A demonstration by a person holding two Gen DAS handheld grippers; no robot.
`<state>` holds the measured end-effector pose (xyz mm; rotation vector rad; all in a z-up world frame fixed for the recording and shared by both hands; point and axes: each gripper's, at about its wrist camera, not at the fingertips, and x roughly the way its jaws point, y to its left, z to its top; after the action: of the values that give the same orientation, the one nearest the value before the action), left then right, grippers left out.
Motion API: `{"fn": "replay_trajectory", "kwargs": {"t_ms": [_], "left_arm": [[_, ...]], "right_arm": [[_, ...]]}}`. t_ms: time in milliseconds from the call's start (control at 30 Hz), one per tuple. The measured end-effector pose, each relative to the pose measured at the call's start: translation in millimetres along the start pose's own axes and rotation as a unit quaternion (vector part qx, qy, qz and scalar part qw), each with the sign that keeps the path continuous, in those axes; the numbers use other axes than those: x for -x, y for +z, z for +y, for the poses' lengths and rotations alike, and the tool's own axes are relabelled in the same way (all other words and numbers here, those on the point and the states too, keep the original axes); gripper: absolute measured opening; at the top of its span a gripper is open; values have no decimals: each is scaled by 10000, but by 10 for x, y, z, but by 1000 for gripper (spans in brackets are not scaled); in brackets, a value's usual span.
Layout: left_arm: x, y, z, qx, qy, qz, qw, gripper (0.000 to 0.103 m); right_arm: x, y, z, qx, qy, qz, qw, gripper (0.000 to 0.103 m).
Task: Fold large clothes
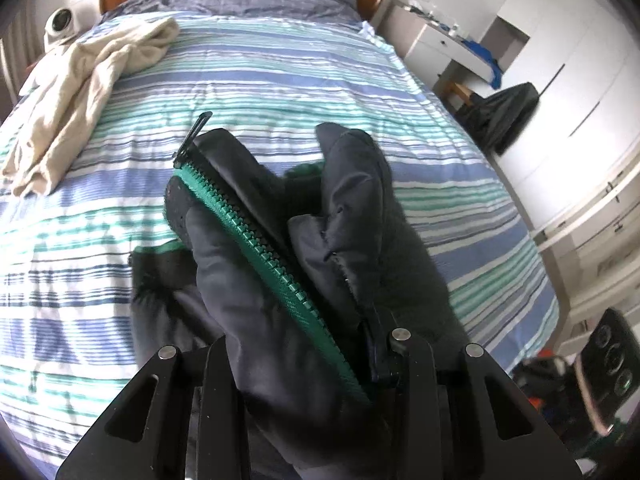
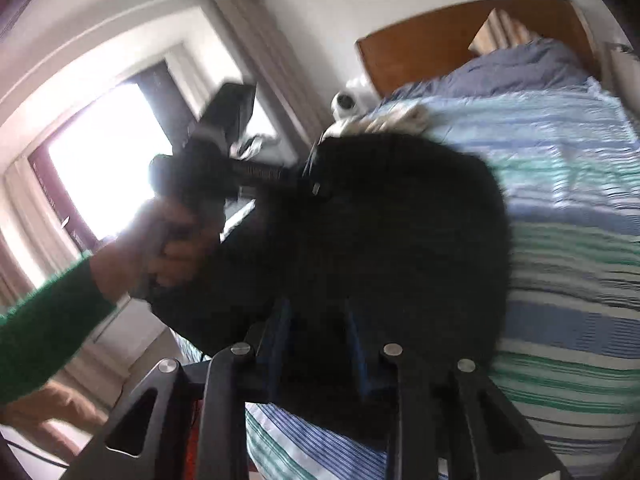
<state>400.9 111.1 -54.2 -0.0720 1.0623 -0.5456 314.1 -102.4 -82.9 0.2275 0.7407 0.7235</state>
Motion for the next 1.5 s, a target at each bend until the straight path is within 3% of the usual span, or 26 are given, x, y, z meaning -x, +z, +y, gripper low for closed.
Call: {"fn": "replay_trajectory", "kwargs": {"t_ms": [100,267,467,700,800,867,933,1067,1167,1267,1400,1500], "left_arm": [[-43,-45,261,152,129,68,9998,33],[-156,-157,755,891,-22,147,9959,37],[-449,-347,1199,1846,-88,199,9826,42],[-768,-633,1543,2701,-602,70,9609,44],[-747,-673,1521,2675,-601,39,9617,44],[-717,-700,1520,2601,-571,26,9639,44],[-712,-718,1605,2662,-643,-15,9618,44],[-720,-760,1655,2773,-827,-70,9572,44],[-717,-774,1669,2764,-872,-92,9570,44],[-710,-802,1697,2773,-921,-132,9563,44],[-708,-859,1749,2763,-901,-126,9568,43],[-757,-860,1776,2783,-860,-89,9566,42]], "right_arm": [[-292,8,108,144,33,108,9998,28],[-911,-6,152,424,-201,739,9962,25],[-1353,-127,228,693,-684,1070,9895,24],[-1523,-226,233,829,-933,1175,9852,24],[-1460,-162,302,686,-846,1402,9841,24],[-1372,12,239,200,-521,1690,9840,25],[-1202,243,149,-314,-165,1640,9858,26],[-1037,935,-31,-162,-689,1126,9911,27],[-1305,1250,-244,-325,-956,1298,9864,29],[-1810,1366,-430,-551,-880,1763,9789,29],[-2531,1201,-627,-780,-988,2439,9616,25],[-2751,1090,-558,-501,-1383,2857,9470,23]]}}
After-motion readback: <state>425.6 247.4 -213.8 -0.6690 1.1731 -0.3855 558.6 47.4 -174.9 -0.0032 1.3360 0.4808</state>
